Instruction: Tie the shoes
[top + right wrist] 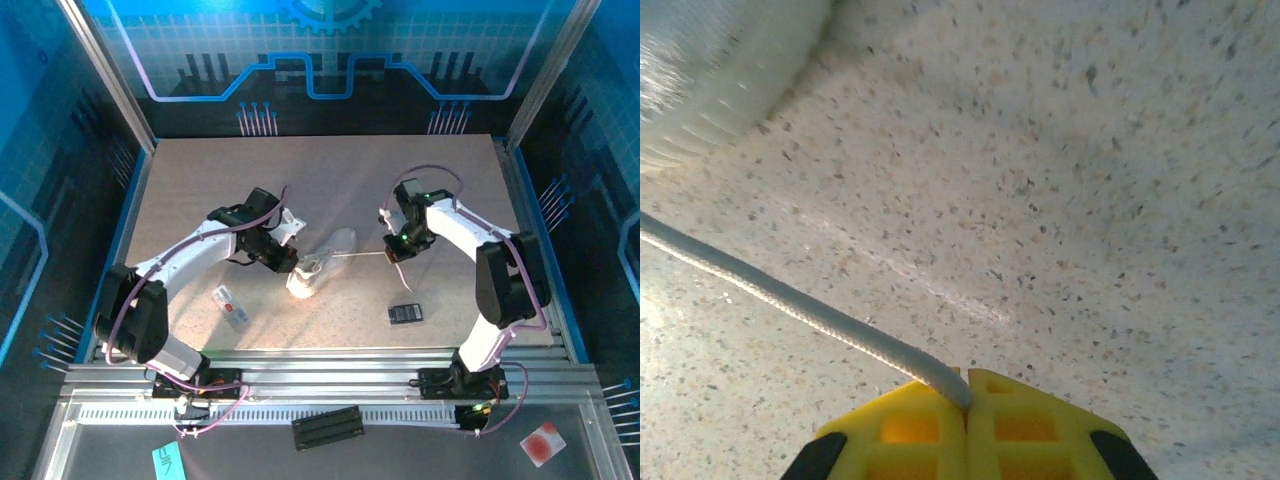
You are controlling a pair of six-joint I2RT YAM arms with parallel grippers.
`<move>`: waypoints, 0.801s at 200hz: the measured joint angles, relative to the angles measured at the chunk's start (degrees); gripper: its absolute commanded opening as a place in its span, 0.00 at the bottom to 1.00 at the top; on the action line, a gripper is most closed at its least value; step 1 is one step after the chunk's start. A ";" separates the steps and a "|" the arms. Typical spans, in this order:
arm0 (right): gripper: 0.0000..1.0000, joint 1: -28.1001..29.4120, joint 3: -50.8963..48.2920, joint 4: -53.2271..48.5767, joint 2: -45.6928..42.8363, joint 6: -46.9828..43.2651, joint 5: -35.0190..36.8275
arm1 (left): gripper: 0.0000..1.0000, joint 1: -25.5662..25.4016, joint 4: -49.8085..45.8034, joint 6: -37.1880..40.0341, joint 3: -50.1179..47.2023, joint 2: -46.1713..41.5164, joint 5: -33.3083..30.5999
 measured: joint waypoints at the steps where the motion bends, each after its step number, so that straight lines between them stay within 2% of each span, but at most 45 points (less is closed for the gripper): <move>1: 0.02 0.00 -0.09 0.09 0.00 0.07 0.00 | 0.00 0.00 0.04 0.31 0.00 0.09 0.02; 37: 0.11 3.65 -0.74 4.44 0.02 3.65 -2.01 | 0.00 0.20 0.15 2.95 2.62 6.10 1.68; 53: 0.15 7.67 -0.79 7.45 0.33 6.80 -4.33 | 0.00 0.22 1.09 0.83 2.86 8.90 2.82; 84: 0.16 13.42 -0.02 13.35 5.44 12.00 -8.98 | 0.00 0.22 6.34 -5.64 -0.59 9.40 6.54; 111: 0.16 13.49 3.39 13.09 12.72 14.25 -11.65 | 0.00 -1.38 10.49 -11.63 -3.02 9.25 8.22; 160: 0.16 11.74 7.56 7.96 15.67 14.67 -14.84 | 0.00 -7.72 16.11 -21.53 -4.96 6.08 9.14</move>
